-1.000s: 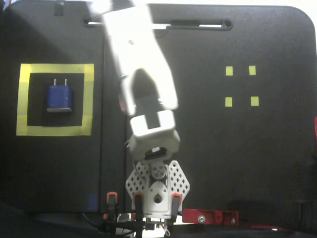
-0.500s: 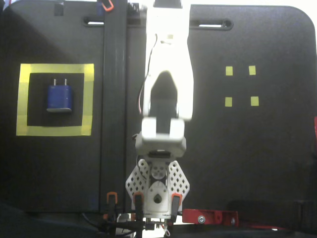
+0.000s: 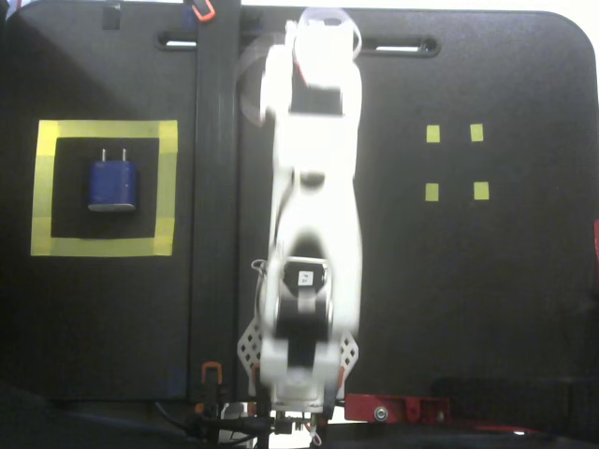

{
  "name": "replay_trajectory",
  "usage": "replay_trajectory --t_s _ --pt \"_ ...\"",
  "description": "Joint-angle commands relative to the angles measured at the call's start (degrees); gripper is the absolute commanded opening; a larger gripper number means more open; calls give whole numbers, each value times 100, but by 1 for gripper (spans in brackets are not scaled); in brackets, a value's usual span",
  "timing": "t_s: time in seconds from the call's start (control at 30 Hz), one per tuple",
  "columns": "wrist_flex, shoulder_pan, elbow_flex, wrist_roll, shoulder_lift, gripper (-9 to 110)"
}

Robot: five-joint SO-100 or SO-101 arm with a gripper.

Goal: Grasp the block and place it in the designated area.

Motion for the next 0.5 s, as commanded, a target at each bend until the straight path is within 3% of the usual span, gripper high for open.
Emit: replay_trajectory --t_s 0.0,0.47 --pt "-738 53 721 -53 940 0" --pt "-2725 0 3384 -18 3762 0"
